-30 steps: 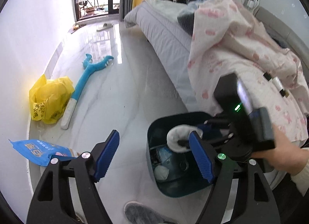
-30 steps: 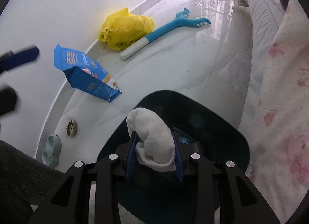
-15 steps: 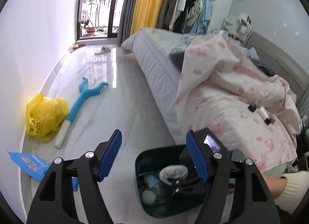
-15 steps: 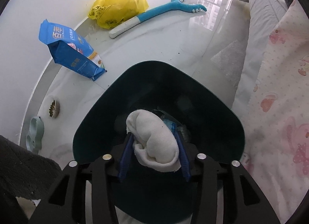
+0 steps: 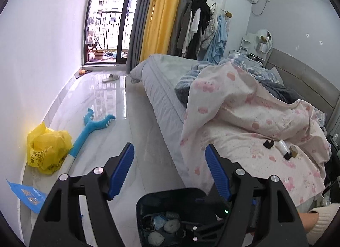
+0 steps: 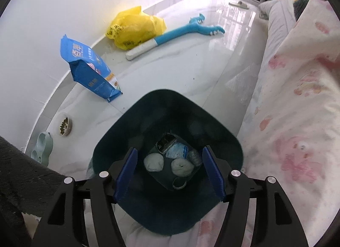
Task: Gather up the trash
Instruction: 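Open left tool to drop the tissue pack, then right tool drops the sock, then move both tools back toward the black curved pieces on the bedsheet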
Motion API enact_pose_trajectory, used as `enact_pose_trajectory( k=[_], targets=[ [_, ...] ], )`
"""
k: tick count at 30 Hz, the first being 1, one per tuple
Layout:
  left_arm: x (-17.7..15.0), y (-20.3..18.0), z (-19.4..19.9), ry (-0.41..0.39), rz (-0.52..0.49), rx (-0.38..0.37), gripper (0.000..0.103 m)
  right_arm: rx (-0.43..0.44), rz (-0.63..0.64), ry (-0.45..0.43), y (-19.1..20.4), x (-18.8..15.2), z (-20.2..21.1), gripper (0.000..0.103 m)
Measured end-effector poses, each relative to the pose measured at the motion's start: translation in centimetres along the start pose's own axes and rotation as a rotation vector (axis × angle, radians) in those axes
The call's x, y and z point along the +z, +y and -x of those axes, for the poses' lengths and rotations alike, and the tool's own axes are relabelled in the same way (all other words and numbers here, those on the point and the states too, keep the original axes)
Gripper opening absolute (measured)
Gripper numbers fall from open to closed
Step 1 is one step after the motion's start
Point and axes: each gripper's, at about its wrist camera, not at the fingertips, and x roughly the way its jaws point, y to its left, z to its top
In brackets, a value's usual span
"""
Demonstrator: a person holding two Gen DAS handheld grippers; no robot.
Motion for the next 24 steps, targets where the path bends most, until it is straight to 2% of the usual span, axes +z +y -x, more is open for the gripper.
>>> enact_pose_trajectory(
  k=[11,24],
  targets=[
    [1.5,-3.5,-1.2,-0.053,-0.025,-0.015,0.073,0.047,-0.014,-0.151,-1.7,-0.9,5.6,0.066],
    [2.1,-8.2,-3.6,-0.048,-0.058,-0.028,0.072,-0.010,-0.105,-0.284,-6.3,-4.1,10.2,0.066]
  ],
)
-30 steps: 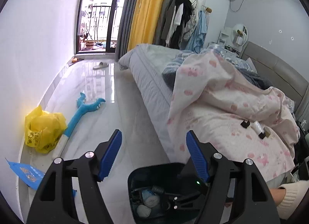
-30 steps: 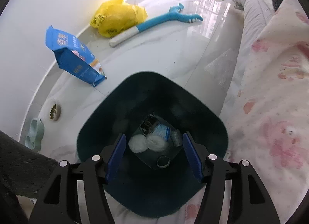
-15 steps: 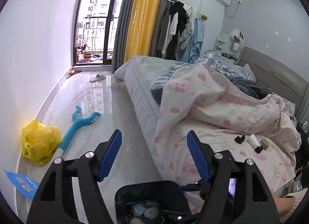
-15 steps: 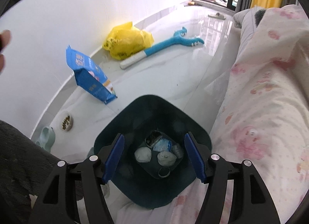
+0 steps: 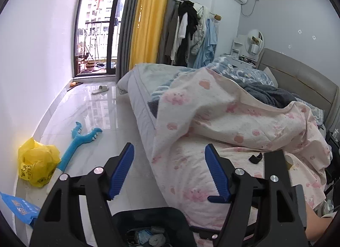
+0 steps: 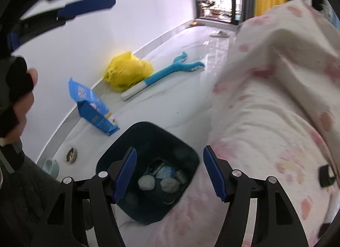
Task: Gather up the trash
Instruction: 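Move both tools back toward the black curved pieces on the bedsheet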
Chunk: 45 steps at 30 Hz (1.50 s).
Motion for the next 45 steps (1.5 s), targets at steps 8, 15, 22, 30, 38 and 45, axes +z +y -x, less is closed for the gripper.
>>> enact_pose_trajectory(
  k=[8,15,22,30,38,45],
  targets=[
    [-0.2,-2.8,-1.6,0.012,-0.030,-0.008,0.072,-0.072,-0.083,-0.061,-3.8,-1.9,2.7,0.068],
    [-0.2,-5.4,-3.3,0.043,-0.061,-0.037,0.072,-0.168,-0.180,-0.128,-7.5,-3.8,5.8,0.076],
    [-0.8,-8.7,-5.4,0.089,-0.109,-0.066,0.076,-0.243,-0.258,-0.178,-11.0,-5.7,8.6,0.077],
    [-1.3,-11.1,-7.1,0.116,-0.112,-0.094,0.083,-0.296,-0.327,-0.216,-14.4,-7.6,11.3,0.078],
    [-1.7,-13.2,-8.4,0.134,-0.113,-0.129,0.087,-0.355,-0.391,-0.217,-17.4,-9.8,12.8,0.078],
    [-2.1,-14.8,-9.5,0.164,-0.104,-0.159,0.088,-0.355,-0.459,-0.171,-19.5,-11.7,12.5,0.078]
  ],
)
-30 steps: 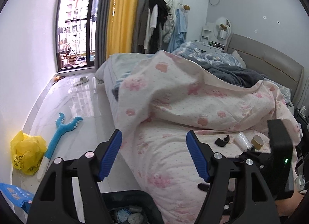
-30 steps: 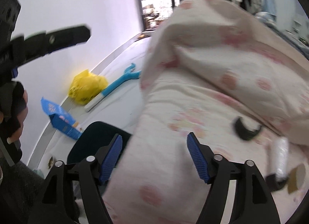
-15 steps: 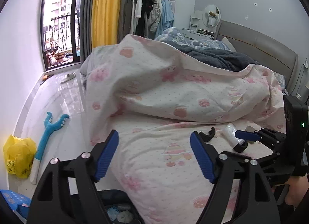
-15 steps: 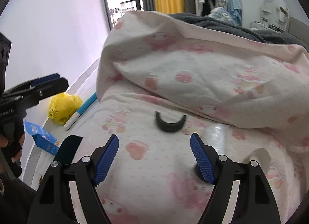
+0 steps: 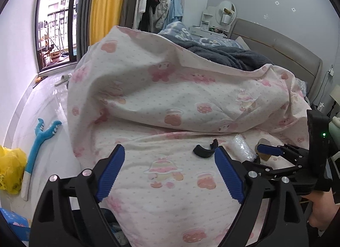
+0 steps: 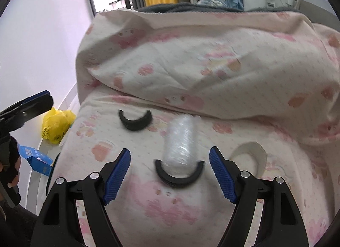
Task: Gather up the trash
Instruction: 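Grasp a black curved plastic piece with right tool while left tool grasps another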
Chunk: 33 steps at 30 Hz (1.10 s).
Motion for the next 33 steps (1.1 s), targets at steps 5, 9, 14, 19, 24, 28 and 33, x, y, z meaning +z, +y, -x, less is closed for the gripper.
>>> enact_pose_trajectory(
  k=[5,9,14,19,24,28,33],
  targets=[
    [0.0,-1.0,-0.7,0.009,-0.005,-0.016,0.089,0.040,-0.046,0.039,-1.1,-0.6,-0.8,0.077],
    [0.0,-1.9,-1.4,0.017,-0.016,-0.021,0.089,0.049,-0.025,0.047,-1.0,-0.8,-0.8,0.065],
    [-0.1,-2.8,-2.5,0.029,-0.018,-0.028,0.090,0.062,-0.004,0.067,-0.8,-1.1,-1.1,0.054],
    [-0.2,-3.8,-3.6,0.043,-0.022,-0.032,0.090,0.085,-0.019,0.066,-1.4,-1.0,-0.9,0.049],
    [-0.4,-4.7,-4.8,0.057,-0.026,-0.034,0.090,0.089,-0.011,0.056,-2.1,-1.1,0.0,0.048],
    [-0.6,-5.3,-5.8,0.072,-0.027,-0.032,0.090,0.117,-0.028,0.044,-2.9,-1.2,0.8,0.048],
    [-0.9,-5.9,-7.1,0.089,-0.028,-0.030,0.090,0.106,-0.006,0.029,-3.6,-1.3,1.7,0.048]
  ],
)
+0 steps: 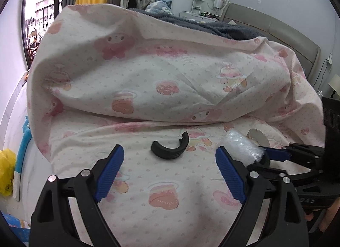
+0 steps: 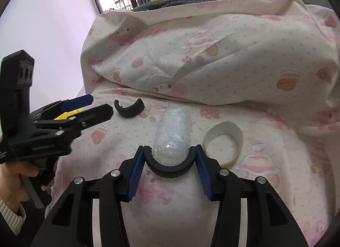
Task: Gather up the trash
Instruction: 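Grasp a black curved plastic piece with right tool while left tool grasps another, then carry both black curved pieces with both tools over the green bin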
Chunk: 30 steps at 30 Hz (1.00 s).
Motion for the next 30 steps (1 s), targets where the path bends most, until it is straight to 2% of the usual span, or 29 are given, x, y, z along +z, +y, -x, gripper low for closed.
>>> enact_pose_trajectory(
  k=[8,13,17,24,30],
  targets=[
    [0.2,-0.8,-2.0,0.015,0.008,0.005,0.088,-0.001,0.025,-0.023,-1.2,-0.3,1.6,0.048],
    [0.3,-1.2,-3.3,0.036,0.014,-0.003,0.077,0.021,0.030,-0.007,-1.8,-0.6,1.9,0.048],
    [0.3,-1.3,-4.2,0.049,0.022,0.013,0.073,0.051,0.032,0.011,-2.0,-0.9,1.8,0.048],
    [0.3,-0.8,-5.7,0.091,0.064,0.045,0.056,0.097,0.043,0.036,-2.2,-1.5,1.7,0.048],
    [0.3,-1.0,-6.5,0.102,0.067,0.063,0.050,0.139,0.079,0.057,-1.3,-1.9,1.7,0.048]
  ],
)
